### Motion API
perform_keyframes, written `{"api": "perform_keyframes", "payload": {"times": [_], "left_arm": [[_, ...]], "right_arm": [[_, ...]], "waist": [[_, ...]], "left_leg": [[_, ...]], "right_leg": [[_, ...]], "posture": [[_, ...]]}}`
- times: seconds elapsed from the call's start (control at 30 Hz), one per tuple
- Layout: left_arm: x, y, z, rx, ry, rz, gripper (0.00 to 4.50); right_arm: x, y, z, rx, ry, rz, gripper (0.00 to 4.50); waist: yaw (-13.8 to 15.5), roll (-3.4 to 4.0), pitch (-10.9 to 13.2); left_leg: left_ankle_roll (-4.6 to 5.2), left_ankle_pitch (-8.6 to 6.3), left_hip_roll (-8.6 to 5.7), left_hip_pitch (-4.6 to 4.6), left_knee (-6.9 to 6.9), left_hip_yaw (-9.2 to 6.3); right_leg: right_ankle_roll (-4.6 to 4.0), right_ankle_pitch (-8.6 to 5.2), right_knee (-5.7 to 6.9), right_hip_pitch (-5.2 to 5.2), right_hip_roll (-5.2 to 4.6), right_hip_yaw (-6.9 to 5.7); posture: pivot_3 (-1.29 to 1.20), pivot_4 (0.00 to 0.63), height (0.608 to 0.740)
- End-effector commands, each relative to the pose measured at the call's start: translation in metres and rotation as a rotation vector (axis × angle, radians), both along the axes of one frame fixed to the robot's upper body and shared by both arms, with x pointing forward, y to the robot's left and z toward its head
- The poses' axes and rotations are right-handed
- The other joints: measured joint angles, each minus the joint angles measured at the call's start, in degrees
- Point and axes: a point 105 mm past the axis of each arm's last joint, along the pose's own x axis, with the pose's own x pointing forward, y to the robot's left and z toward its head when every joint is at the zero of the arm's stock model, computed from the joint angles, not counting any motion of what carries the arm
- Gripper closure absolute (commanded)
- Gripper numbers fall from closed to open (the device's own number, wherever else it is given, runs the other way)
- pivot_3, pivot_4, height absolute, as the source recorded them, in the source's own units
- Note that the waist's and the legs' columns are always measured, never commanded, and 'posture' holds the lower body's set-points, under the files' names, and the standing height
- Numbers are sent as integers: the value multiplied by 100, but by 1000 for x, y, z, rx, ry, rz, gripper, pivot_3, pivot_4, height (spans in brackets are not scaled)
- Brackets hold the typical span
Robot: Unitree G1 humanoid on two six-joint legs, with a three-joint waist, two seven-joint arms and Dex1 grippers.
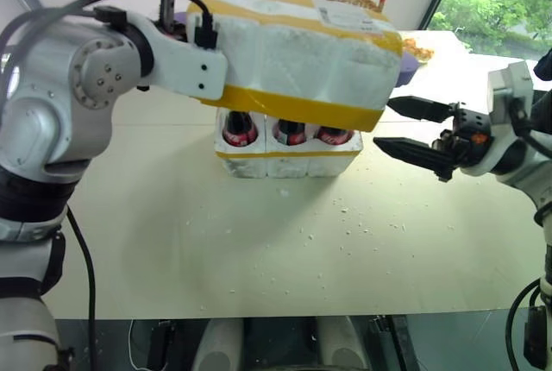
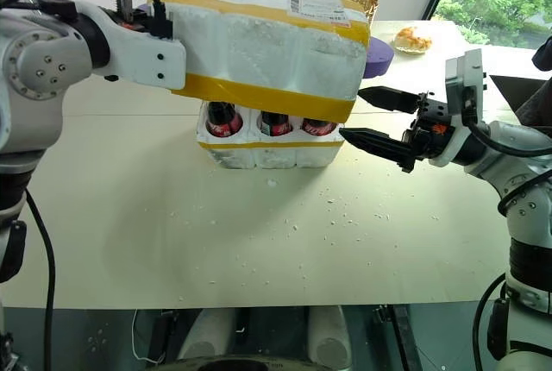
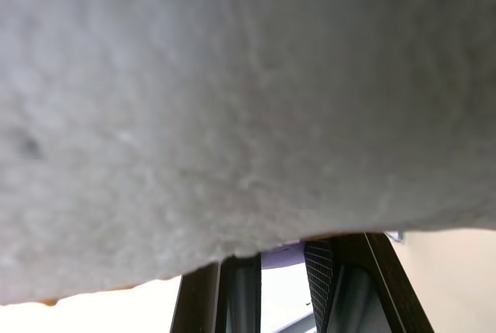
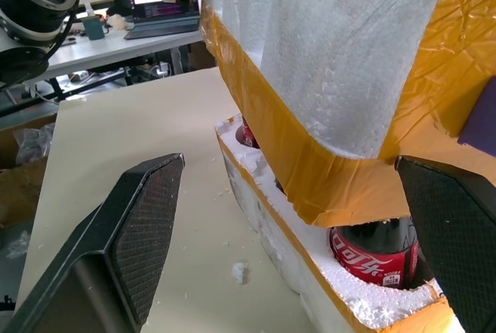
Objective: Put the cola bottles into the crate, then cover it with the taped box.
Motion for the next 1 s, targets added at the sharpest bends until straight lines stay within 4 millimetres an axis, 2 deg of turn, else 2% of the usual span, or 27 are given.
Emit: {"api": "perform_keyframes", "payload": {"times": [0.03,0.07,0.23,0.27,0.37,0.5,0.6,0.73,0.87,0.93,1.0], "left_arm": [[-9,6,13,-1,-51,18,3218],[-10,7,13,-2,-52,19,2854],[-10,9,9,1,-37,25,185],[-11,10,8,-1,-31,26,52],[-12,11,9,-10,-25,30,52],[-21,23,6,-114,70,46,52],[-29,36,-3,-208,173,76,52],[-32,64,-9,-251,223,150,52],[-27,68,-23,-621,397,102,52],[-32,58,-26,-873,552,-14,52],[-45,53,-29,-1034,711,-151,52]], "right_arm": [[-2,-2,10,-18,-60,1,0],[-3,-3,11,-22,-60,-1,0],[-1,-7,12,-30,-62,-8,0],[-1,-6,12,-30,-62,-7,0],[0,-6,13,-30,-63,-4,0],[0,-7,11,-39,-57,-5,0],[0,-11,11,-46,-55,-12,0],[1,-14,11,-54,-53,-18,0],[1,-17,10,-70,-47,-21,0],[1,-21,9,-79,-42,-33,0],[1,-25,7,-91,-35,-50,0]], "waist": [[-4,0,0],[-1,0,0],[5,0,0],[3,0,0],[4,0,0],[-9,0,0],[-10,2,1],[-15,1,1],[22,2,1],[27,2,1],[6,-1,2]], "left_leg": [[0,0,0,0,0,0],[0,0,0,1,-1,0],[0,0,0,-1,1,0],[0,0,0,-1,1,0],[0,0,0,1,0,-1],[0,0,0,0,0,-1],[0,0,2,1,-1,0],[1,0,3,2,-1,0],[0,0,3,3,2,-2],[0,0,2,1,7,-3],[0,0,2,1,9,-5]], "right_leg": [[0,0,0,0,0,0],[0,0,0,0,0,0],[0,0,0,0,0,0],[0,0,0,0,0,0],[0,0,1,0,1,0],[0,0,0,0,1,0],[0,-1,1,0,2,0],[0,-1,1,0,2,0],[0,-1,1,4,3,-1],[1,-1,-1,7,3,-2],[1,-1,-1,8,2,-2]], "posture": [[0,150,737],[0,150,737],[0,150,737],[0,150,737],[0,150,737],[0,150,737],[0,150,737],[0,150,737],[0,150,737],[0,150,737],[0,150,737]]}}
